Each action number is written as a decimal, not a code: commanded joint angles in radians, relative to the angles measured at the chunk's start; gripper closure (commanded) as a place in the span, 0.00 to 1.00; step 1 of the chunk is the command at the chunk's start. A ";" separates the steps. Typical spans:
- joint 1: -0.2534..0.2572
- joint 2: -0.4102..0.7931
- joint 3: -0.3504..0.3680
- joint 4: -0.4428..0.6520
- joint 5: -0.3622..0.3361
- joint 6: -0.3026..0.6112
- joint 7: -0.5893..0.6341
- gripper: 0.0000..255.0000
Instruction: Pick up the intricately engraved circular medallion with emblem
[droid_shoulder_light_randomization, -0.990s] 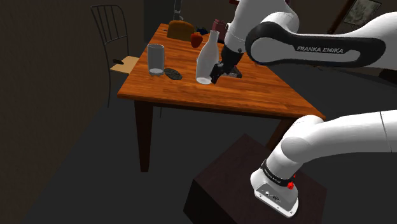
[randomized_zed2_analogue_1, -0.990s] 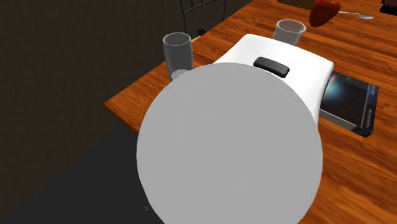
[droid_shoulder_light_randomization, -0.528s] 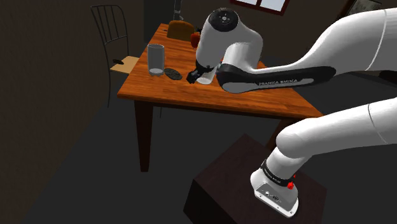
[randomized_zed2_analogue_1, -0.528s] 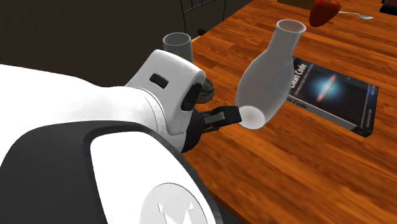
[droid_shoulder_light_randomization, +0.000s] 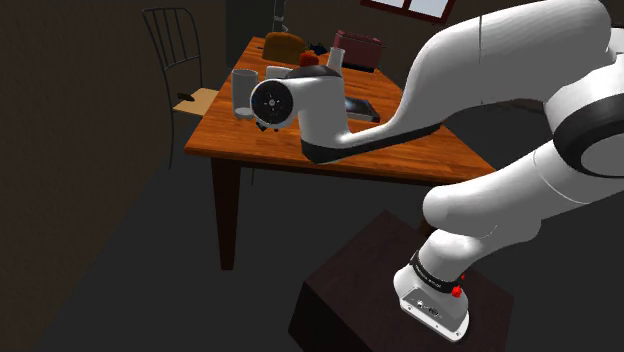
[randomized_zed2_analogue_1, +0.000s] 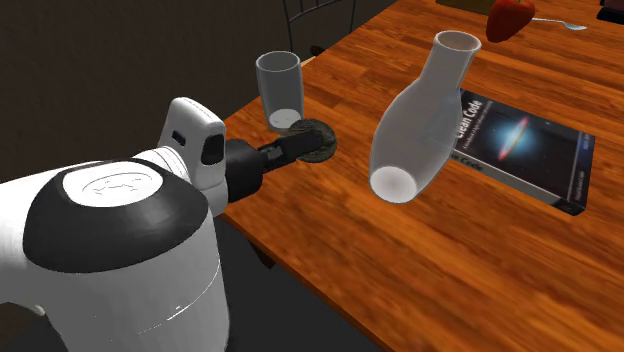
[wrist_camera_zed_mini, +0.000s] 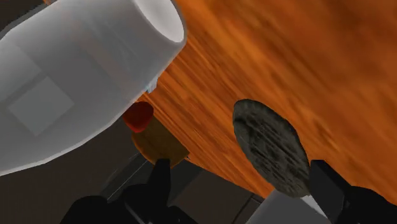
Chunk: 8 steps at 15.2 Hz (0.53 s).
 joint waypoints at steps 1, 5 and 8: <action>-0.229 0.001 0.227 0.072 -0.117 -0.035 0.107 0.00; -0.512 -0.188 0.455 0.199 -0.132 -0.012 0.183 0.00; -0.533 -0.215 0.479 0.190 -0.124 0.005 0.209 0.00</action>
